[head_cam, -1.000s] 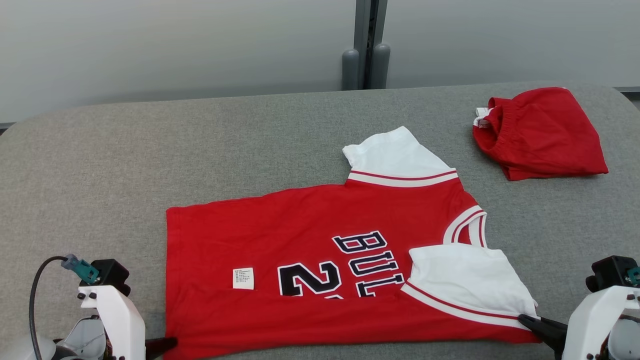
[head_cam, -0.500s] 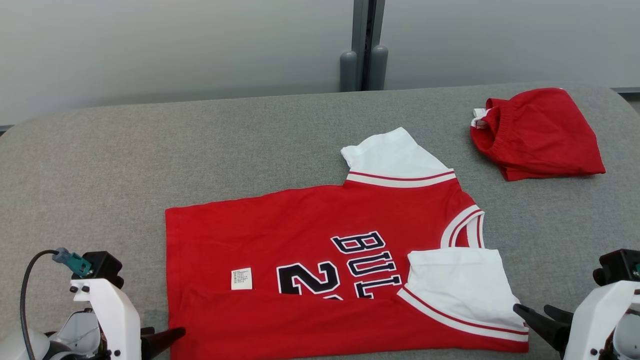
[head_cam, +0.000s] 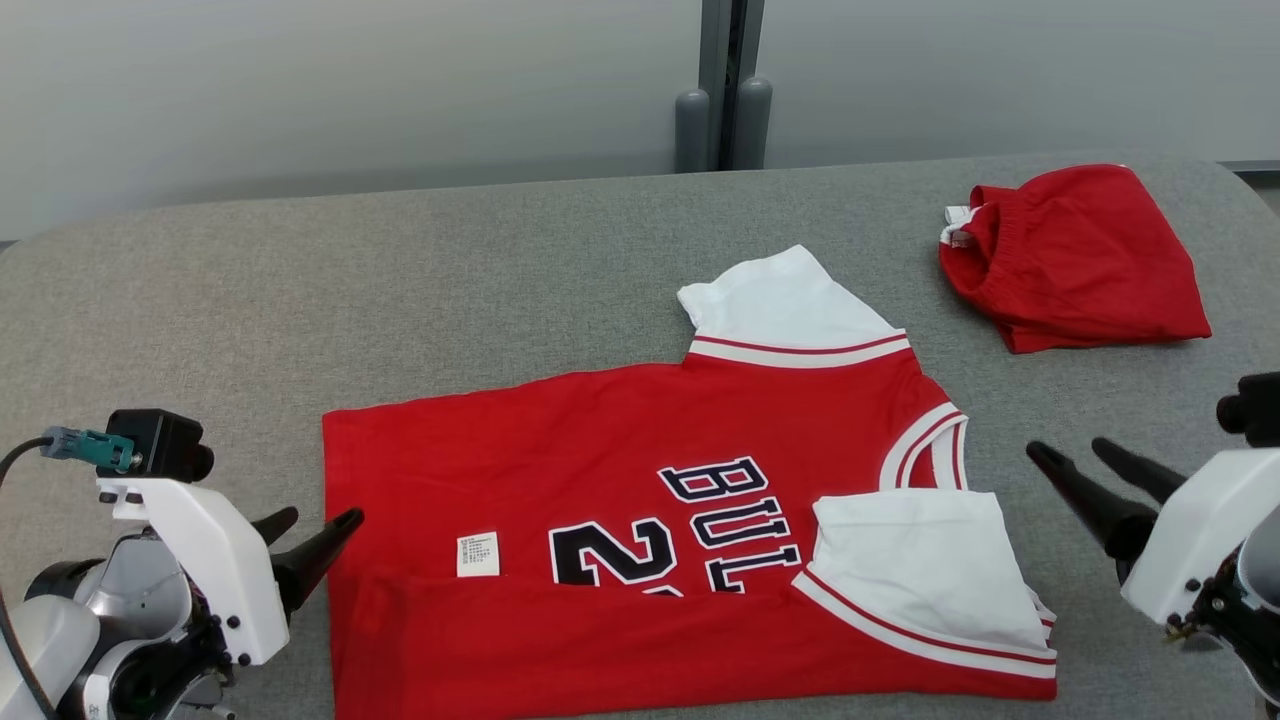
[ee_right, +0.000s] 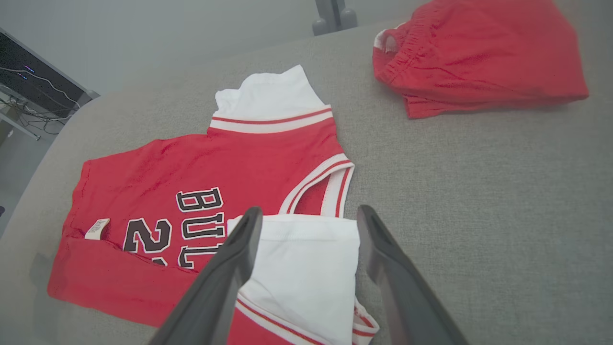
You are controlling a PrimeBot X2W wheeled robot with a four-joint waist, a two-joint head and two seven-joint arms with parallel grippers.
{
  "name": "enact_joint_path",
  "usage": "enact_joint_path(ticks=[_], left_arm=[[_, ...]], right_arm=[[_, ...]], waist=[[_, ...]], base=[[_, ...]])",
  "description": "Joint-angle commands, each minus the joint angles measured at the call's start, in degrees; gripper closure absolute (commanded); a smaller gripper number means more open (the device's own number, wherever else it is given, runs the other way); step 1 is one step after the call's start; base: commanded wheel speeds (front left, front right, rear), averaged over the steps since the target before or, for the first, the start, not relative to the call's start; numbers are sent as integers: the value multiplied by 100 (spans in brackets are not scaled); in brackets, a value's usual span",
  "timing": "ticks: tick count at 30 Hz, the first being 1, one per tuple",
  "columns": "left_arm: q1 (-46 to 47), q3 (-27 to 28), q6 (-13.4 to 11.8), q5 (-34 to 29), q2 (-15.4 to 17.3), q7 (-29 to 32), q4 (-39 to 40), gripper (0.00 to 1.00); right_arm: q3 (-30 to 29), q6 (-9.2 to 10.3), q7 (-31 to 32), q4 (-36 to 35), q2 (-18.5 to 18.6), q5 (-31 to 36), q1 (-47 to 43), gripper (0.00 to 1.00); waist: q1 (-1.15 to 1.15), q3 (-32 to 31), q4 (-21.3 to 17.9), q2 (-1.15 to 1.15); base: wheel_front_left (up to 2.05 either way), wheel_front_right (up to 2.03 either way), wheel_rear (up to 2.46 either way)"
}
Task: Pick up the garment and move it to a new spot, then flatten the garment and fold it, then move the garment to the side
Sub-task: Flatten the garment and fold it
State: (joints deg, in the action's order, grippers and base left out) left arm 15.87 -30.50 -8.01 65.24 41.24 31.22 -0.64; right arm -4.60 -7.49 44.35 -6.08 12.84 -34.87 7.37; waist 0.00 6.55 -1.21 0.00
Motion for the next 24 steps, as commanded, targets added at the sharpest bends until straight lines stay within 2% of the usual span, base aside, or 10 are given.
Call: enact_joint_path(ticks=[1, 4, 8, 16, 20, 24], left_arm=[[138, 35, 1, -83, -68, -157, -50, 0], [278, 126, -32, -468, -306, -877, -361, 0], [500, 107, 7, -813, -601, -1514, -742, 0], [919, -109, 154, -1218, -1000, -2006, -1424, 0], [1160, -198, 227, -1306, -1156, -2037, -1768, 0], [1429, -270, 243, -1422, -1249, -2042, -2067, 0]], right_arm=[[26, -2, -193, 64, 7, 10, 159, 0], [228, -2, -734, 285, 15, 55, 607, 0], [367, -2, -1267, 687, 30, 165, 1107, 0], [811, -2, -1932, 1671, 288, 189, 2061, 0], [1176, -2, -2237, 2308, 415, 91, 2652, 0], [1660, -2, -2280, 2914, 580, -122, 3199, 0]], waist=[[0, 19, 6, 0], [0, 98, 38, 0], [0, 226, 98, 0], [0, 501, 231, 0], [0, 654, 297, 0], [0, 832, 382, 0]], base=[[0, 0, 0], [0, 0, 0], [0, 0, 0], [0, 0, 0], [0, 0, 0], [0, 0, 0]])
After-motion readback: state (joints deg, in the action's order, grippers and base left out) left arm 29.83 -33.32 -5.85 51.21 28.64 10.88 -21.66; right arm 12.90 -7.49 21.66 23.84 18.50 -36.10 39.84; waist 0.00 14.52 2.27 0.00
